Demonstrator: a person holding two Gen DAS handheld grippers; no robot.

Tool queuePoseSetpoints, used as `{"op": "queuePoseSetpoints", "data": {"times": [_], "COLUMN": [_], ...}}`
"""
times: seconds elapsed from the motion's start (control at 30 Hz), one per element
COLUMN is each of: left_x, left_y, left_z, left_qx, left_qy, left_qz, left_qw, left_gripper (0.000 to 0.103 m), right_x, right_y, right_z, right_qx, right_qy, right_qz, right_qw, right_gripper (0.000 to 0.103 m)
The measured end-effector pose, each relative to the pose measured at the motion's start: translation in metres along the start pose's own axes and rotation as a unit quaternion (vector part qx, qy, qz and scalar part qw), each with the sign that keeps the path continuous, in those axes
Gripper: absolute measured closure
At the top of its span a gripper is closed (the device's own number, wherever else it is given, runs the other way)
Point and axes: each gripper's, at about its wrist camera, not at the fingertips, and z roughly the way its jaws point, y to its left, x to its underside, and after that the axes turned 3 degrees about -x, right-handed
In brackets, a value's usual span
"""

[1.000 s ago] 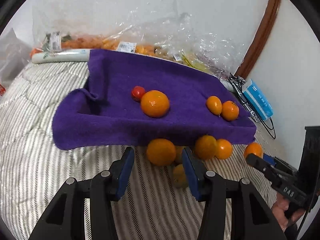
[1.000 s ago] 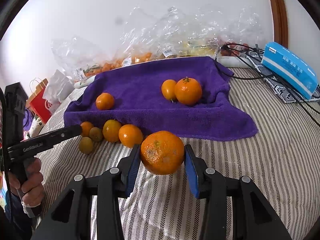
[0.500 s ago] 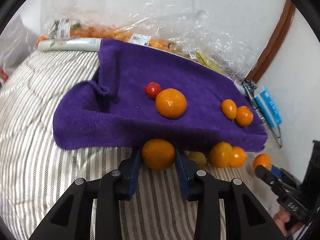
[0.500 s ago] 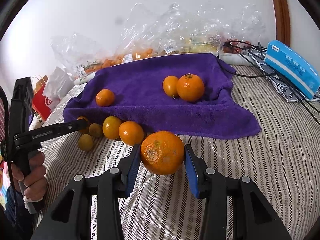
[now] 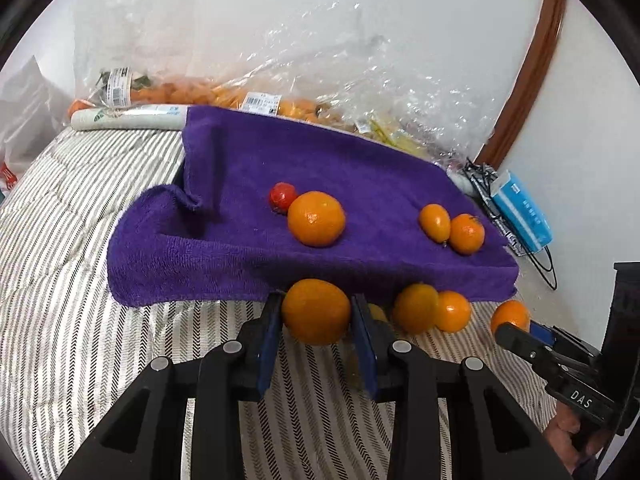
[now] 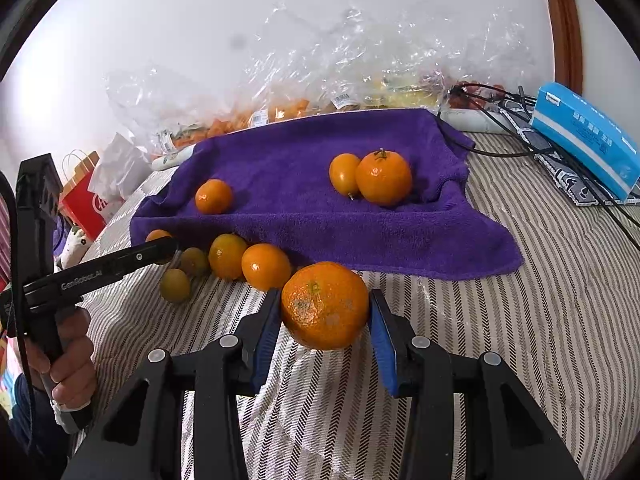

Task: Organize fruits
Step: 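Lift and carry both held oranges over the purple towel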

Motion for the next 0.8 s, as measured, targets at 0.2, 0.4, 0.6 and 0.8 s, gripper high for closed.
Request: {"op": "queuePoseSetpoints", "data": {"times": [0.2,0.4,0.6,0.8], "left_x": [-0.002,-0.011,-0.033,-0.062], "left_y": [0.006,0.009,0.010,0.010], "left_z": [-0.016,-0.037,-0.058,-0.058], "left_qx": [-0.001,0.006,0.003,-0.008], "left_qy": [-0.018,-0.032,-0.051,-0.070], "left_qz": [-0.009,-0.013,-0.009,-0.005], "left_qw": [0.9998,0.9994,0.9987,0.9975], "left_gripper": [0.071,0.071,0.071,0.070], "right_x": [0.000,-0.009,-0.035,-0.064], "right_y": [-0.001,0.012,0.029,0.036], "right_z": [-0.006,-0.020,-0.038,-0.034], "right_qx": [-0.008,-0.012,-0.018,-0.017], "right_qy": [-0.013,-0.021,-0.060,-0.080], "right_qz": [0.007,-0.003,-0.025,-0.030], "right_qw": [1.000,1.000,0.998,0.996], "right_gripper": [0.060,0.060,0.060,0.060]}}
